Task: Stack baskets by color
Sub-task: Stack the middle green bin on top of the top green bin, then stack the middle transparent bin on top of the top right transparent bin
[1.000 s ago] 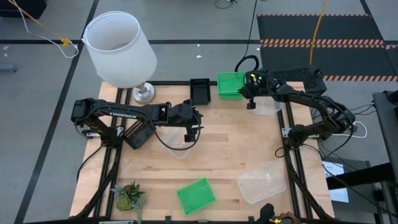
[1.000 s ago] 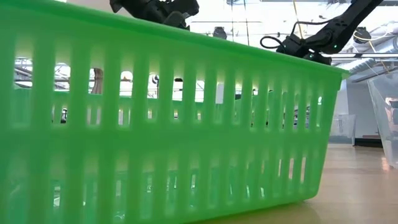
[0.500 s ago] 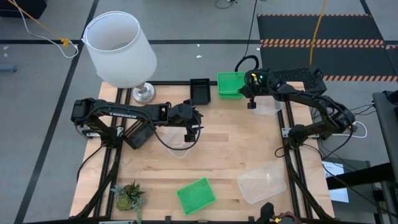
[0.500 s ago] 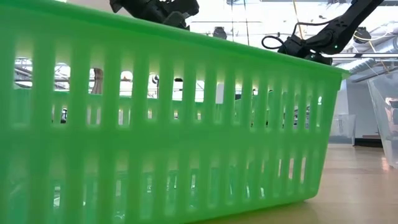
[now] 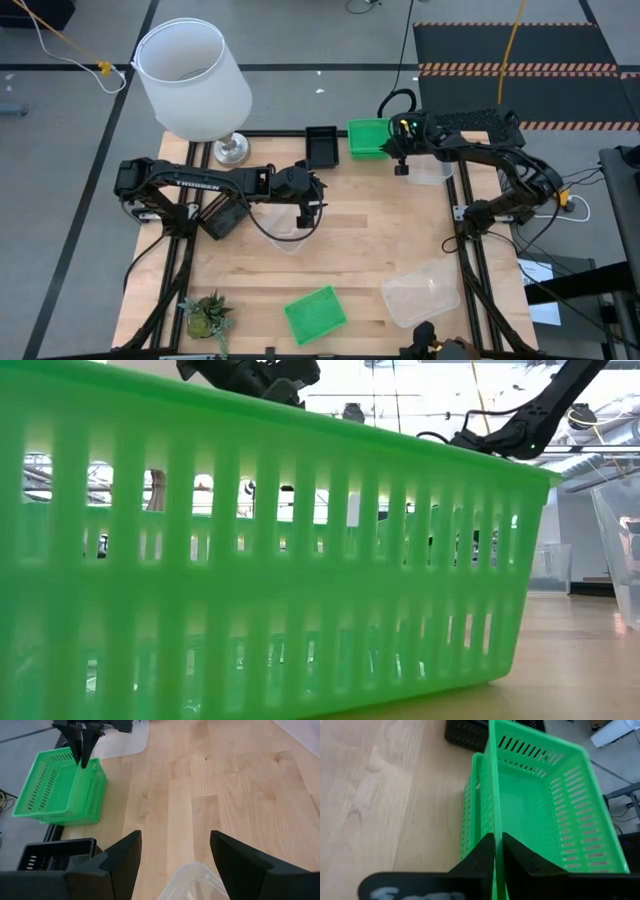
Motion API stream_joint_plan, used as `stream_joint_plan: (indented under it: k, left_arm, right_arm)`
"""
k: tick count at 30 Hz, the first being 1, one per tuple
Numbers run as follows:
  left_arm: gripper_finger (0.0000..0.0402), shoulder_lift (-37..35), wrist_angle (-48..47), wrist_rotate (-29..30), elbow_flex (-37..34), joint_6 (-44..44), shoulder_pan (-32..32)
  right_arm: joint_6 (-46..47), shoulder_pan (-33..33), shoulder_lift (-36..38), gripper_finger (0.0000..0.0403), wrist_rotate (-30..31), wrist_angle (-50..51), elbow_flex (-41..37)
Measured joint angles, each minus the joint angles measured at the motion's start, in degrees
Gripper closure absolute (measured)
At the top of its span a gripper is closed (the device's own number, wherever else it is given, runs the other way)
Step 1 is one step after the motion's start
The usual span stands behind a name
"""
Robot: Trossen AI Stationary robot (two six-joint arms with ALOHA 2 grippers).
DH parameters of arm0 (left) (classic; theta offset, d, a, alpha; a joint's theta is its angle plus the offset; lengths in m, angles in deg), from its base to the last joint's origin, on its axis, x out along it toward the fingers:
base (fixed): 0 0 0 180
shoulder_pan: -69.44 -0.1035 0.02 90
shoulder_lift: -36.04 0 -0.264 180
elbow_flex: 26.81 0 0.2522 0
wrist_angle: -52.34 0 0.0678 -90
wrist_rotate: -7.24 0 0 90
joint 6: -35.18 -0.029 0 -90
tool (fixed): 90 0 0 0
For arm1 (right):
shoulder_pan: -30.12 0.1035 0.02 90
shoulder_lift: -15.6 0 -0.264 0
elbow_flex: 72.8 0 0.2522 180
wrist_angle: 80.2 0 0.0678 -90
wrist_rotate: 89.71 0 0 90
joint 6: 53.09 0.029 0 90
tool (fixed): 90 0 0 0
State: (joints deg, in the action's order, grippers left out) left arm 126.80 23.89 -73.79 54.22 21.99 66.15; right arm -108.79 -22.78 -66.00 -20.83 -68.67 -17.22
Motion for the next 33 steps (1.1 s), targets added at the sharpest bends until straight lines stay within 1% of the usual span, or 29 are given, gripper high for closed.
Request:
stream_joint_plan:
  k: [11, 16, 19, 21, 22, 27, 29, 33]
  left_arm:
    - [0.0163, 0.0, 0.0, 0.0, 0.0, 0.0, 0.0]
    - [0.0163, 0.0, 0.0, 0.0, 0.0, 0.0, 0.0]
    - [0.0163, 0.0, -0.3, 0.0, 0.0, 0.3, 0.1]
    - [0.0163, 0.0, -0.9, 0.0, 0.0, 0.3, 0.2]
    - [0.0163, 0.0, -1.4, 0.0, 0.0, 0.3, 0.4]
    - [0.0163, 0.0, -5.5, 0.0, 0.0, 2.1, 1.7]
    - [0.0163, 0.0, -7.8, 0.4, 0.0, 3.7, 2.6]
    - [0.0163, 0.0, -14.0, 1.6, 0.0, 7.1, 4.8]
  right_arm:
    - [0.9, 0.0, -1.5, 0.0344, 0.2, 0.1, 0.0]
    - [1.1, 0.0, -1.5, 0.0308, 0.3, -0.1, 0.0]
    - [3.7, 0.1, -0.7, 0.0281, 0.3, -0.1, 0.0]
    - [6.1, 0.7, 0.6, 0.0265, 0.9, -0.1, 0.0]
    - [7.7, 1.2, 1.4, 0.0258, 2.2, -0.1, 0.0]
    - [16.5, 5.7, 8.4, 0.0236, 10.8, 2.4, 0.0]
    - [19.9, 8.0, 11.6, 0.0234, 12.1, 4.2, 0.0]
    - [25.7, 13.3, 17.5, 0.0236, 12.1, 8.1, 0.0]
